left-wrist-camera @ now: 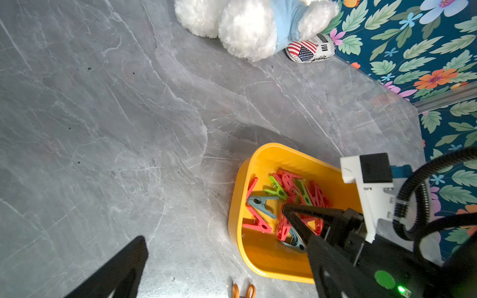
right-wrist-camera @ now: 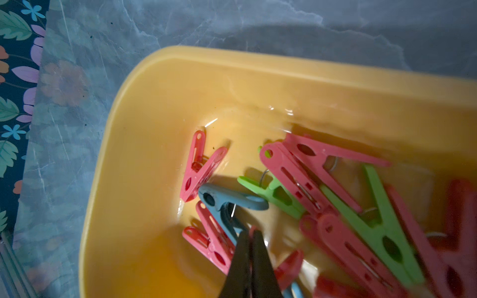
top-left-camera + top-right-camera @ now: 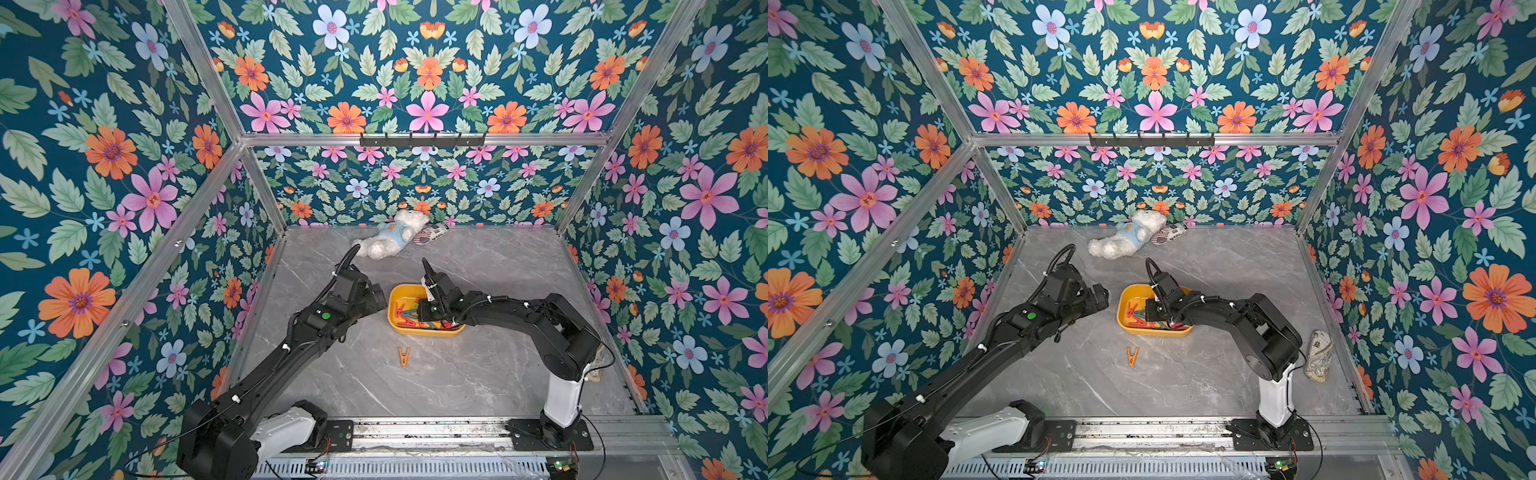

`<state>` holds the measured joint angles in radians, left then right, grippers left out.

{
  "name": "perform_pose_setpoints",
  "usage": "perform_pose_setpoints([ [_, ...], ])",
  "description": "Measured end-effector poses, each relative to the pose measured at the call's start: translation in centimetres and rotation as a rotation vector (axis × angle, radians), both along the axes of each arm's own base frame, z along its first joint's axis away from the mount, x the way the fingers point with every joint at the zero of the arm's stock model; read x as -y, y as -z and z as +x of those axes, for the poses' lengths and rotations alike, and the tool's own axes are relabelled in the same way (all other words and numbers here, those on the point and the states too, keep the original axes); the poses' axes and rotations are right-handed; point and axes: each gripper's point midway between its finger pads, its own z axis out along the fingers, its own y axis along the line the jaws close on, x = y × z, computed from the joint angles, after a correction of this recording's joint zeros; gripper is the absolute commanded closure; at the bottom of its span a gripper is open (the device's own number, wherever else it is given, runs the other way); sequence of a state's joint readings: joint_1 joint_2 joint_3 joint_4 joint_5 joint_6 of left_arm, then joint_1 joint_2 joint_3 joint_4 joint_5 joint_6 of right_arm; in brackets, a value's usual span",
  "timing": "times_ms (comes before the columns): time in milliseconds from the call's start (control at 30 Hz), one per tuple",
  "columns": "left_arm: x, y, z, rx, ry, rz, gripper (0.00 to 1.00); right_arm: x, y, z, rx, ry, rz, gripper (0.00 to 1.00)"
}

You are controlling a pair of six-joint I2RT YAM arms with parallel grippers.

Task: Take the clothespins out of the storage box
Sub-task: Pick up the clothespin from the storage box, then place the clothespin at the center of the board.

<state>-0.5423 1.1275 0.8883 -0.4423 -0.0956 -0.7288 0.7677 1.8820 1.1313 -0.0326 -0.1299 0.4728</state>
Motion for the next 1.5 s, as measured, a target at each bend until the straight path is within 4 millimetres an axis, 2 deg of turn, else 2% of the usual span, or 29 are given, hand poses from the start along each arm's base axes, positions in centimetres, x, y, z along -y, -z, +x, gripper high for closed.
perform_pose_setpoints([
  [467,-0.1,0.5,-0.3,-0.01,0.001,0.001,0.0,-0.4,-2.7,0.5,0.036,0.003,0.038,1.0],
  [800,-0.1,0.4,-0.2,-0.003,0.008,0.0,0.0,0.2,-6.1,0.3,0.073,0.058,0.047,1.0],
  [1067,0.1,0.3,0.4,0.021,0.034,0.013,0.0,-0.8,-7.0,-3.3,0.06,0.06,0.038,1.0],
  [1233,0.2,0.2,0.5,0.027,0.05,0.012,0.0,-1.1,-5.7,-6.5,0.026,0.061,0.015,1.0],
  [1333,0.2,0.2,0.4,0.028,0.062,0.015,0.0,-1.4,-5.7,-8.2,0.018,0.063,0.026,1.0],
  [1500,0.2,0.0,0.2,0.036,0.075,0.011,0.0,-0.8,-3.3,-10.4,-0.029,0.089,-0.005,1.0],
])
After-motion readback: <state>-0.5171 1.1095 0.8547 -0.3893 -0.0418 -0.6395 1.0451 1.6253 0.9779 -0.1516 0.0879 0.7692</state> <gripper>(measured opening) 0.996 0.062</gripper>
